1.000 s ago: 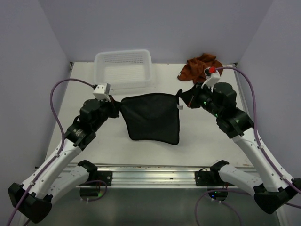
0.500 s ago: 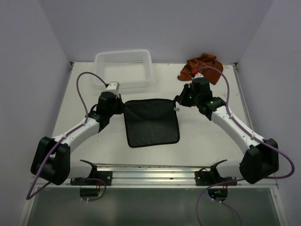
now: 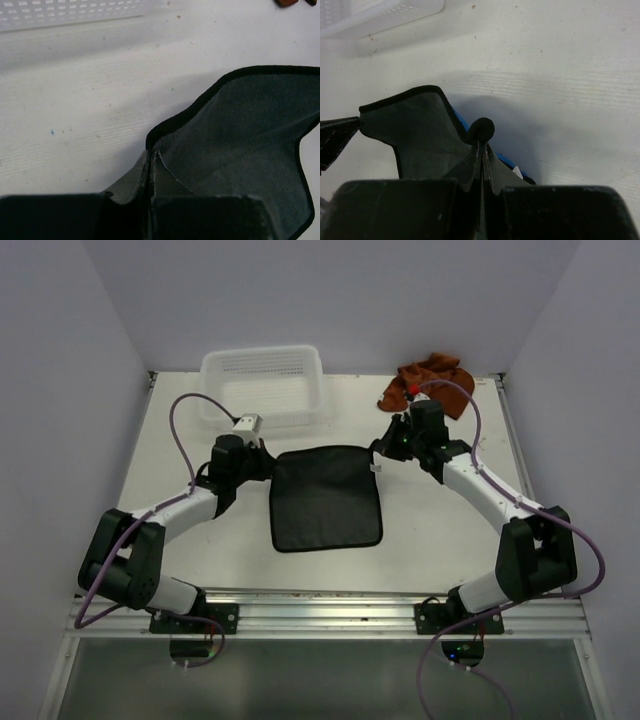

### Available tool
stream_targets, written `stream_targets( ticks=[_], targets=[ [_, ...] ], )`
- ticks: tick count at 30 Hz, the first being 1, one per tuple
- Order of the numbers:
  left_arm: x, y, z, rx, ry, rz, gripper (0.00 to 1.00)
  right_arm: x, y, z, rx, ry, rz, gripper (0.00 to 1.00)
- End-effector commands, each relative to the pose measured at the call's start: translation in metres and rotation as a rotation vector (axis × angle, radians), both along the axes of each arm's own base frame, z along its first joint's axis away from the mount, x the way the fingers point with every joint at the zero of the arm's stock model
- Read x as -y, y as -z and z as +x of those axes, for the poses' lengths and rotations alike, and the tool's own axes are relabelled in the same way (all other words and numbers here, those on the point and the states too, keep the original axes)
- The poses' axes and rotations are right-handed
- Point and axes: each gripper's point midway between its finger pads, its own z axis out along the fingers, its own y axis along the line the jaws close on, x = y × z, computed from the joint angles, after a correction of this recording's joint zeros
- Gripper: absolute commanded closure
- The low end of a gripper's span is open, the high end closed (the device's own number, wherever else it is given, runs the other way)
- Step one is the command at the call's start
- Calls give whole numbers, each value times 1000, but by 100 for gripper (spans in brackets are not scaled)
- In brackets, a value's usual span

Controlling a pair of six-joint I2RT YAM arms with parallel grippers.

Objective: Roll the towels
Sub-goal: Flatten the towel, then fold the towel

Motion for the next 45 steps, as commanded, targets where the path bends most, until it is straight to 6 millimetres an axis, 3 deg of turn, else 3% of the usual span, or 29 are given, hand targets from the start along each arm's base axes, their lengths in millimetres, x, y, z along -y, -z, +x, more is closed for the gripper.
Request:
stream_targets(
  ticks=[1,9,29,45],
  targets=[
    [3,-12,-1,74,32,-23,98,-7,-12,0,49,-36,39,100],
    [-11,8,-29,45,6,-7,98,6,3,-23,16,-16,14,100],
    [-22,10,-65,45,6,-17,98,33,17,-61,-22,33,-51,100],
    [-20,24,-100,15,6,-85,98,36,35,-85,-78,14,-55,100]
  ],
)
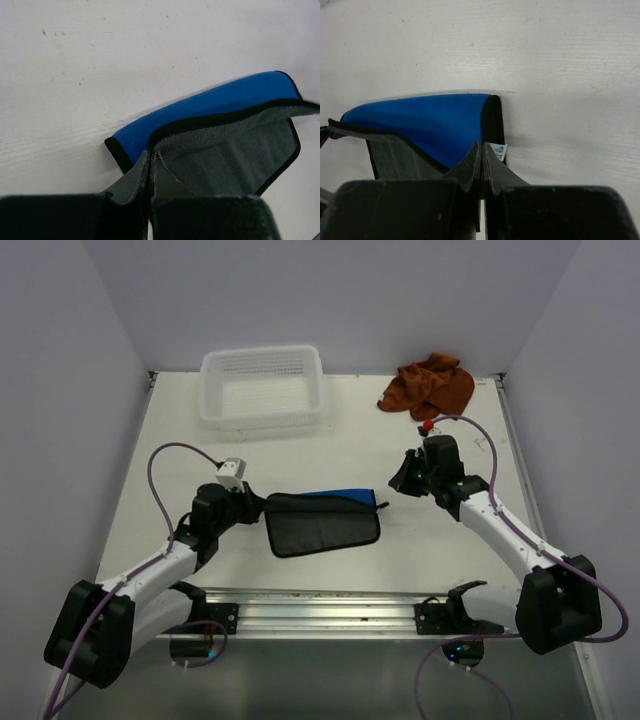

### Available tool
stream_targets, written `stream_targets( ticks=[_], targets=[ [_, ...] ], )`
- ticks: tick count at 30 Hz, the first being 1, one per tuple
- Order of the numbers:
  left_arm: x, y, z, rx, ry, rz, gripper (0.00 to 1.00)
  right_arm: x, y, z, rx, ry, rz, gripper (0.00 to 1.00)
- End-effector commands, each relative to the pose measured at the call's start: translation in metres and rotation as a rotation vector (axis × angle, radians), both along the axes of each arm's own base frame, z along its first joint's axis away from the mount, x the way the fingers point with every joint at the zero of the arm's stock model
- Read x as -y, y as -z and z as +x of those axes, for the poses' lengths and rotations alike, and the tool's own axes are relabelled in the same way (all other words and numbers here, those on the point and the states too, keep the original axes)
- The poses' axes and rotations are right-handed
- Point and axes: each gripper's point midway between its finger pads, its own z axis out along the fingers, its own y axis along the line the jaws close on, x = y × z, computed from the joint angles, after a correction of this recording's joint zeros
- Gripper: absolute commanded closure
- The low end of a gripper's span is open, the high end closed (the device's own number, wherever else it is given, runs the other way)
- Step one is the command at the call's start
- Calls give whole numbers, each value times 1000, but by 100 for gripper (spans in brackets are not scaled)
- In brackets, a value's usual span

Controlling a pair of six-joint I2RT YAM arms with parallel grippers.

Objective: Roll the towels
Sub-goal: Fold the towel

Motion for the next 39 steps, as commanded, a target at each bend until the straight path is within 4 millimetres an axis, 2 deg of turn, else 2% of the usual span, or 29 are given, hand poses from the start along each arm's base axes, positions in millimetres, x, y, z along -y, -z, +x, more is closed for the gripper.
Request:
stream_targets(
  ticks=[1,11,14,17,18,20,24,32,39],
  targets=[
    [6,-7,-2,22,1,-29,98,5,1,-5,5,-1,-15,100],
    [21,1,-17,-3,53,-45,98,2,14,-12,-27,-25,-7,100],
    [22,4,-22,-13,56,-46,96,-5,16,-16,-44,-73,14,99],
    [21,5,-24,-18,53,-46,95,-15,22,-23,-69,-136,45,87],
    [21,6,-24,-22,53,-46,95,-20,30,-29,-100,-165,52,82],
    [20,6,-24,-23,47,-42,94,-19,40,-36,-131,-178,29,80],
    [20,7,-24,-30,46,-41,93,-16,65,-60,-201,-196,-37,68],
    [21,9,-23,-37,50,-34,94,-9,89,-88,-279,-223,-111,62],
    [22,9,-23,-41,53,-30,94,-12,102,-98,-318,-241,-93,61]
  ],
)
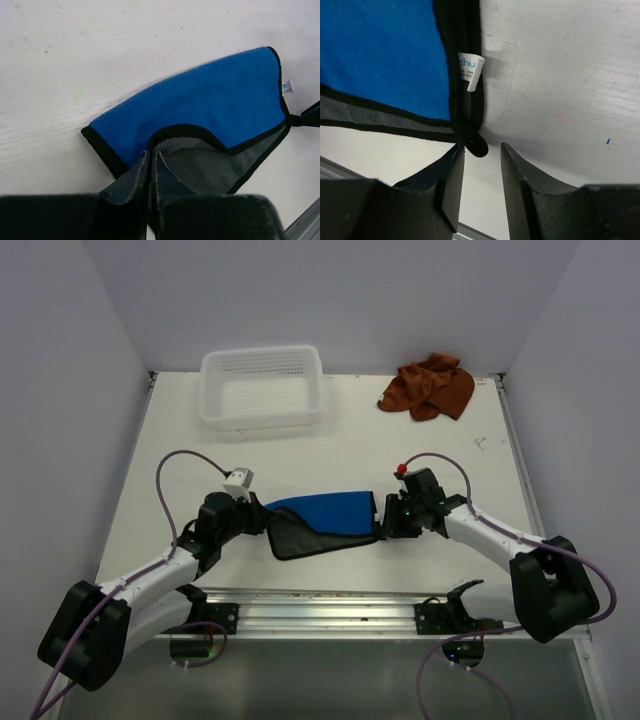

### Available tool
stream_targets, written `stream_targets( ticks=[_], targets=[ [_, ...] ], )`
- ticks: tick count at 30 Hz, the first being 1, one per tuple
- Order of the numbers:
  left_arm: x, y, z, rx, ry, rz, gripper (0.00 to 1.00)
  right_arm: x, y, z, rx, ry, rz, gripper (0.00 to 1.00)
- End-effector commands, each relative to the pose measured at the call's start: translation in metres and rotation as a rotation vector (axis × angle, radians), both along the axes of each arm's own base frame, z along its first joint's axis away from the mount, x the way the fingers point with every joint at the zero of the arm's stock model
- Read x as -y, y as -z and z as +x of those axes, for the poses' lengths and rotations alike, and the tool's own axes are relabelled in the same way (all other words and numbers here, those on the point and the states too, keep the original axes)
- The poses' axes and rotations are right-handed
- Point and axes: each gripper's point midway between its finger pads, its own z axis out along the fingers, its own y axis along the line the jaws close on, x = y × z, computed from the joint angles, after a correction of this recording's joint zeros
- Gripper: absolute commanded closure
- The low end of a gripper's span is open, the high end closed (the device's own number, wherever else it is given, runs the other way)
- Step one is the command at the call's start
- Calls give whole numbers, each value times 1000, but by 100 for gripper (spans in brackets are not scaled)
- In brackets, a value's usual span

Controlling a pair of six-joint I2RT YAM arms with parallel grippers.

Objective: Roll the towels
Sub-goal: Fold the towel

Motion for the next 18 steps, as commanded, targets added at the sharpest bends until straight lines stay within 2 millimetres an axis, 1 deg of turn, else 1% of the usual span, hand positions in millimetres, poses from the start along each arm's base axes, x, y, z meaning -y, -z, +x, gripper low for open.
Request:
stream_targets(
  ticks=[1,4,5,7,8,10,11,12,14,16,17,18],
  targets=[
    [2,-5,4,12,-5,-7,94,-4,8,-6,-26,-23,13,61],
    [3,-6,5,14,-4,-7,94,-12,9,-9,-49,-25,58,62],
    [3,-6,5,13,-4,-6,94,-14,9,-8,-51,-20,67,69],
    [3,-6,5,14,-4,-7,94,-16,9,-7,-51,-19,81,76],
    [3,-6,5,13,-6,-5,94,-17,9,-7,-51,-16,84,88],
    [3,-6,5,13,-6,-5,94,-17,5,-6,-41,-12,87,97],
    [2,-7,5,16,-7,-4,94,-17,1,-5,-33,-12,90,100],
    [2,-7,6,18,-6,-1,94,-16,-1,-6,-36,-8,83,100],
    [2,-7,6,17,-8,3,94,-14,-11,-2,-1,-11,78,100],
    [2,-11,8,28,-8,9,94,-10,-17,-3,4,-9,58,100],
    [1,-11,9,26,-11,15,94,-8,-24,1,35,-5,50,100],
    [1,-16,11,38,-11,14,94,-4,-25,-1,29,0,33,100]
  ],
)
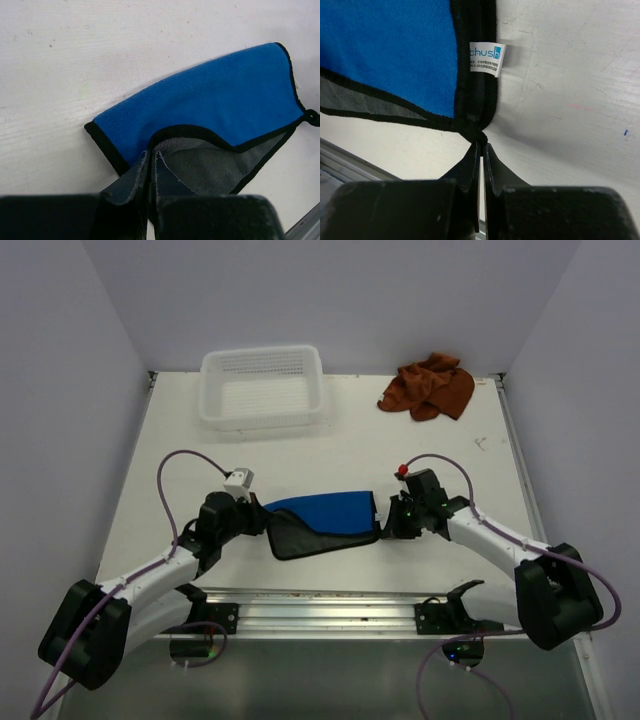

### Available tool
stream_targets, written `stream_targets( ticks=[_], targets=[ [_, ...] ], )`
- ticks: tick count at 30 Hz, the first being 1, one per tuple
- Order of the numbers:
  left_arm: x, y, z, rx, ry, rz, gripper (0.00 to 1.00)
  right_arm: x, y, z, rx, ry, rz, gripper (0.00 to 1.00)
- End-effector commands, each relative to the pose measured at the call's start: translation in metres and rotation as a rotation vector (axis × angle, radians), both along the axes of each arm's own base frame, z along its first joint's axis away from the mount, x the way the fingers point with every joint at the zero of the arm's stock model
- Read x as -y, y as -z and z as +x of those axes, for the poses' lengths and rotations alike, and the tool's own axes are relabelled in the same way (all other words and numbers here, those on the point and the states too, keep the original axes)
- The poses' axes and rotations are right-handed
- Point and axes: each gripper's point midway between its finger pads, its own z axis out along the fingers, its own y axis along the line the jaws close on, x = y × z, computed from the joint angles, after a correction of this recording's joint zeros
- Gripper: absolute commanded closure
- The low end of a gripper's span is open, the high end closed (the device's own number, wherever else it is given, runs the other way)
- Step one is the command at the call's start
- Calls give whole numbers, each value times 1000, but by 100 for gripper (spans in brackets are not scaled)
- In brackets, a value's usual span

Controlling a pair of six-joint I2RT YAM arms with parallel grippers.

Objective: Roll the towels
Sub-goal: Fold the towel

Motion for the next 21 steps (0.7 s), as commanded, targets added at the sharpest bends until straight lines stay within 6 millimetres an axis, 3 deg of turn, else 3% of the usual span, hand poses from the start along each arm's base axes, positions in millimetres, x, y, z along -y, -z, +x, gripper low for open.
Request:
stream_targets(
  ticks=[1,5,15,21],
  targets=[
    [4,-22,12,59,-2,-5,94,4,-26,9,66,4,-24,100],
    [7,-28,11,73,20,-15,94,10,-36,15,93,20,-59,100],
    [9,-30,0,84,50,-32,94,22,-28,17,83,53,-133,100],
    [13,-21,-11,41,71,-57,94,22,-22,19,73,60,-134,100]
  ],
)
